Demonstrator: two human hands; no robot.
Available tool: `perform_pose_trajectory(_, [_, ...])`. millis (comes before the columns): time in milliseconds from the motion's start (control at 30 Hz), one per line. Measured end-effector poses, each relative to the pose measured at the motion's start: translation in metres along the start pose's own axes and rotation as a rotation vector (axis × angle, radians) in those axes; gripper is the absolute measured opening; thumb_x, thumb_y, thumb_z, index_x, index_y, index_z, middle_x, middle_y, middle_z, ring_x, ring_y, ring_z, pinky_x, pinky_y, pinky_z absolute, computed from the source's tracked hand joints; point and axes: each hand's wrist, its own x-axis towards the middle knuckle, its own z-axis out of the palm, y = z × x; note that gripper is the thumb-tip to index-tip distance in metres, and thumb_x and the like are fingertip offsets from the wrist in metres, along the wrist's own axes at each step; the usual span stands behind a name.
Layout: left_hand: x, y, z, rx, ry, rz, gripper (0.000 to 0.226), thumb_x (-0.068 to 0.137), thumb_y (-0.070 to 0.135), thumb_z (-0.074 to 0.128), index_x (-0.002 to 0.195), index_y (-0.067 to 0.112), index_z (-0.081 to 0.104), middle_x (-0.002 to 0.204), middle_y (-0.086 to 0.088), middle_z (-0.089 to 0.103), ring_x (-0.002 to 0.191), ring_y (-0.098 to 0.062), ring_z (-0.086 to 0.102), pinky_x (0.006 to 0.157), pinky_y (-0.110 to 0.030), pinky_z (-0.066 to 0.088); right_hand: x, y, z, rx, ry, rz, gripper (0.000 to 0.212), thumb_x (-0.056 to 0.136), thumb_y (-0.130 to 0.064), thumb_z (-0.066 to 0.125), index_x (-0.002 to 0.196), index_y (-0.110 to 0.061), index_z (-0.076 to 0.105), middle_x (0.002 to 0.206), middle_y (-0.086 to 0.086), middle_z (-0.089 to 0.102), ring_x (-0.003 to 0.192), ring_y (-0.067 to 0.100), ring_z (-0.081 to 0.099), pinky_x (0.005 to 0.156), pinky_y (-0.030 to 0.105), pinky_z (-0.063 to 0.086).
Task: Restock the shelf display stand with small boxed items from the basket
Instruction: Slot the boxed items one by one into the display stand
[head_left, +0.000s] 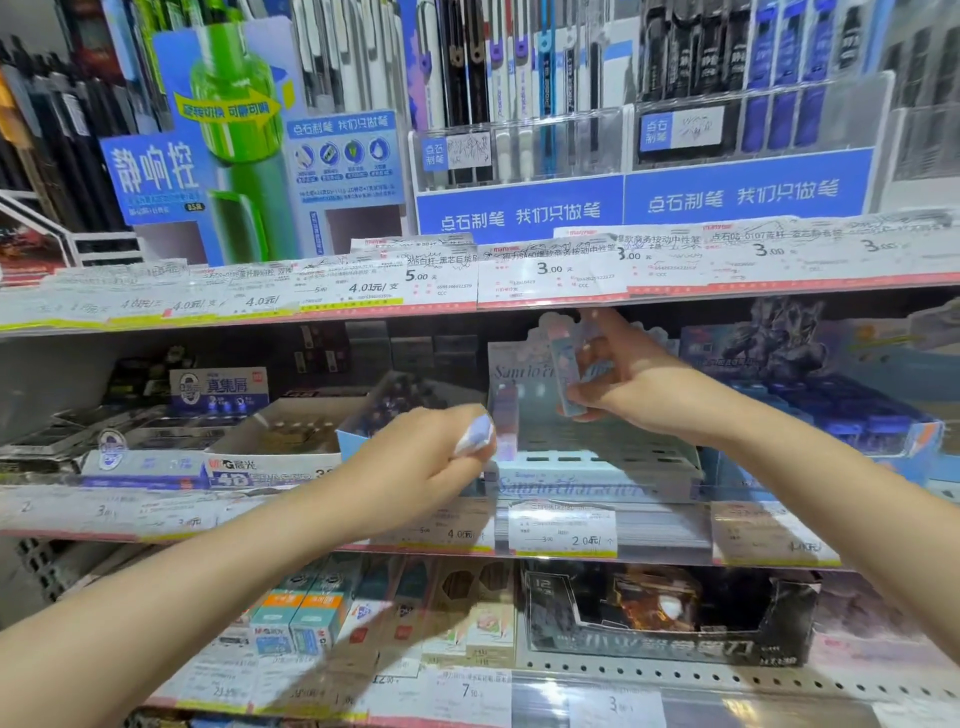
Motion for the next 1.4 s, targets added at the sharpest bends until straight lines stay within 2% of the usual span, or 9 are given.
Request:
perform_pose_trajectory(100, [-0.003,0.002,0.005,0.249,-0.084,-0.024,0.029,0.087,0.027,0.037,0.112,0.024,0.050,0.078,-0.008,0.062,0.078,-0.030,0.056,0.062,-0.038,0.037,0.012,0.004,0.005,-0.188,0.046,-0.039,0.060,0.083,-0.003,0.059,0.134,-0.026,0.037,0.095,0.006,0.055,0.083,0.031,0.062,0.083,0.043,0.052])
perform_pose_trajectory(233, [-0.003,0.009,0.020,0.474,-0.182,-0.051,0.062,0.091,0.019,0.041,0.146,0.035,0.016,0.069,-0.006,0.052,0.077,-0.031,0.054,0.061,-0.036,0.033,0.018,0.011,0.019,-0.264,0.138,-0.143,0.041,0.088,-0.010,0.052,0.126,-0.023,0.045,0.083,0.006,0.055,0.072,0.024,0.055,0.071,0.034,0.047])
perform_pose_trajectory(433, [-0.005,0.004,0.028,0.442,-0.281,-0.116,0.069,0.092,0.020,0.039,0.147,0.041,0.001,0.059,0.005,0.034,0.060,-0.023,0.038,0.056,-0.034,0.031,0.022,0.019,0.029,-0.303,0.176,-0.174,0.035,0.089,-0.010,0.053,0.122,-0.020,0.049,0.106,0.011,0.063,0.082,0.030,0.062,0.082,0.041,0.052])
perform_pose_trajectory(533, [-0.005,0.002,0.028,0.412,-0.295,-0.125,0.070,0.092,0.018,0.039,0.147,0.041,0.002,0.057,0.005,0.034,0.052,-0.017,0.034,0.051,-0.034,0.028,0.021,0.023,0.032,-0.288,0.156,-0.157,0.042,0.089,-0.007,0.052,0.128,-0.023,0.043,0.118,-0.001,0.057,0.083,0.025,0.062,0.082,0.030,0.047])
perform_pose_trajectory(667, [-0.005,0.001,0.027,0.387,-0.305,-0.128,0.069,0.092,0.018,0.040,0.146,0.041,0.003,0.056,0.004,0.037,0.048,-0.010,0.032,0.047,-0.030,0.024,0.021,0.028,0.034,-0.323,0.144,-0.161,0.033,0.090,-0.007,0.052,0.120,-0.019,0.049,0.120,0.004,0.060,0.068,0.008,0.050,0.077,0.021,0.039])
perform_pose_trajectory(767, [-0.004,0.001,0.026,0.385,-0.322,-0.128,0.069,0.092,0.017,0.040,0.146,0.040,0.003,0.053,0.003,0.037,0.047,-0.011,0.032,0.045,-0.028,0.023,0.022,0.031,0.034,-0.325,0.135,-0.144,0.032,0.090,-0.007,0.052,0.121,-0.017,0.051,0.121,0.002,0.060,0.088,0.011,0.052,0.081,0.020,0.037])
perform_pose_trajectory(1033, [-0.003,0.000,0.023,0.399,-0.352,-0.124,0.070,0.093,0.018,0.039,0.146,0.041,0.001,0.053,0.003,0.038,0.046,-0.011,0.032,0.044,-0.027,0.022,0.022,0.033,0.035,-0.377,0.214,-0.321,0.026,0.084,0.002,0.054,0.102,-0.006,0.070,0.102,0.012,0.059,0.092,0.023,0.056,0.083,0.033,0.047])
perform_pose_trajectory(1300, [-0.002,0.001,0.021,0.369,-0.378,-0.109,0.069,0.093,0.018,0.040,0.147,0.040,0.002,0.053,0.002,0.038,0.046,-0.012,0.032,0.043,-0.025,0.020,0.023,0.026,0.032,-0.512,0.168,-0.181,0.046,0.082,0.005,0.042,0.118,-0.017,0.063,0.094,0.000,0.044,0.102,0.026,0.050,0.082,0.030,0.042])
perform_pose_trajectory(1400, [-0.003,0.000,0.020,0.333,-0.401,-0.117,0.069,0.093,0.017,0.040,0.147,0.041,0.004,0.054,0.000,0.038,0.046,-0.013,0.032,0.043,-0.026,0.019,0.025,0.027,0.033,-0.585,0.023,-0.060,0.059,0.081,0.007,0.043,0.129,-0.026,0.052,0.111,0.009,0.048,0.118,0.029,0.046,0.084,0.029,0.039])
